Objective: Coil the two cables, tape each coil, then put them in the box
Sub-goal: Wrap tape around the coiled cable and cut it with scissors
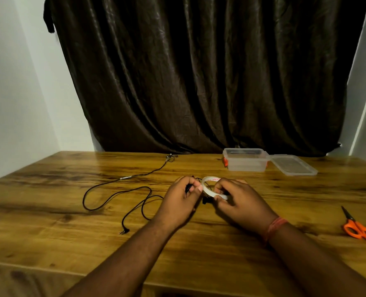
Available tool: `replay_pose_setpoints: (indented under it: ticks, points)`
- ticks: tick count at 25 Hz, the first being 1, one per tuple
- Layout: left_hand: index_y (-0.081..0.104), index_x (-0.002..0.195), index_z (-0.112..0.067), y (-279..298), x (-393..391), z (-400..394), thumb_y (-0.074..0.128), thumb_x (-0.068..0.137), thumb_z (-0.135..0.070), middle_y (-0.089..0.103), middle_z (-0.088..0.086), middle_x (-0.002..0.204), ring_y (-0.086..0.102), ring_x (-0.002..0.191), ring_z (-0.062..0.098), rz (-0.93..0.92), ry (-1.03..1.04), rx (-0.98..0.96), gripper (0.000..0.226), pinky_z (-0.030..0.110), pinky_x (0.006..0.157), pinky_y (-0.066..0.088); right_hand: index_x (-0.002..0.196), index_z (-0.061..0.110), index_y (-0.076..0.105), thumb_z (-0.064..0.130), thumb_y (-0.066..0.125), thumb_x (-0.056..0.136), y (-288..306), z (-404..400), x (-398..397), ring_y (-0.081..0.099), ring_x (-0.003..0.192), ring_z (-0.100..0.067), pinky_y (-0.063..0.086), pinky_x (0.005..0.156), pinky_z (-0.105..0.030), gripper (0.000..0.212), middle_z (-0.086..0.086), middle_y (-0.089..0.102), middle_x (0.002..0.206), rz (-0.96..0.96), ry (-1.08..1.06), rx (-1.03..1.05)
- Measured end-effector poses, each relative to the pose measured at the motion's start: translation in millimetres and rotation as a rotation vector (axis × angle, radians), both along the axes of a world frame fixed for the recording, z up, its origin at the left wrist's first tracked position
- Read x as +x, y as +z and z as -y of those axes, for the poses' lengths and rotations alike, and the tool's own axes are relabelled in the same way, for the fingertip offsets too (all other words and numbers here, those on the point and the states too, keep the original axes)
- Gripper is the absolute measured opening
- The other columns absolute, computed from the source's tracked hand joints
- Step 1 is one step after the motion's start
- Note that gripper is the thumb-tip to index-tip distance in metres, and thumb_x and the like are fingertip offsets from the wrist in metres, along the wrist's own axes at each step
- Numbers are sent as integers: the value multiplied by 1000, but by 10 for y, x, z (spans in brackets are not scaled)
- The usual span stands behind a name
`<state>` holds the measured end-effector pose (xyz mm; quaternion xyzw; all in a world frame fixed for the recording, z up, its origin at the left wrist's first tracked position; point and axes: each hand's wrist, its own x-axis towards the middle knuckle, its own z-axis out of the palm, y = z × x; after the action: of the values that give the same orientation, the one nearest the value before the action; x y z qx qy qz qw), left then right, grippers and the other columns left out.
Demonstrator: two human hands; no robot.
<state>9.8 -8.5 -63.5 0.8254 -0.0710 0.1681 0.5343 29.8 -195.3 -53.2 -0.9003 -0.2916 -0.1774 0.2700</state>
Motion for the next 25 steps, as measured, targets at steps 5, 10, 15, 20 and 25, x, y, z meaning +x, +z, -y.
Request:
replay_pose_setpoints:
  ticks: [5, 10, 15, 20, 25]
  points:
    - [61, 97, -20, 39, -35, 13, 61, 96, -26, 67, 16, 101, 56, 63, 11, -99, -27, -155, 6, 17, 45, 41, 91, 33, 54, 32, 57, 89, 9, 14, 2, 46, 94, -8, 46, 79, -31, 4, 21, 55, 87, -32, 3, 22]
    - [66, 91, -27, 20, -23, -13, 60, 96, -27, 68, 1, 100, 59, 66, 13, -130, -53, -132, 7, 20, 48, 44, 86, 30, 54, 27, 60, 87, 27, 33, 7, 52, 84, -10, 50, 73, -38, 6, 8, 60, 82, -41, 36, 107]
    - [65, 86, -15, 5, 50, -35, 58, 96, -10, 65, 6, 96, 61, 75, 15, -146, -165, -380, 13, 31, 61, 56, 81, 25, 56, 16, 60, 87, 25, 17, 2, 58, 70, -20, 49, 64, -45, 11, -2, 63, 75, -126, 93, 287]
    - [62, 84, -8, 55, 91, -77, 52, 97, -2, 57, 8, 83, 59, 73, 15, -136, -147, -667, 17, 33, 62, 61, 78, 25, 57, 11, 55, 92, 19, 35, 29, 50, 63, -13, 43, 59, -34, 20, 0, 55, 71, -253, 119, 472]
    - [60, 88, -2, 66, 90, -103, 47, 97, 0, 57, 20, 94, 63, 100, 32, -160, -224, -845, 16, 48, 76, 60, 81, 21, 58, 15, 51, 95, 6, 22, 58, 51, 69, -14, 44, 64, -34, 16, -1, 54, 73, -372, 123, 574]
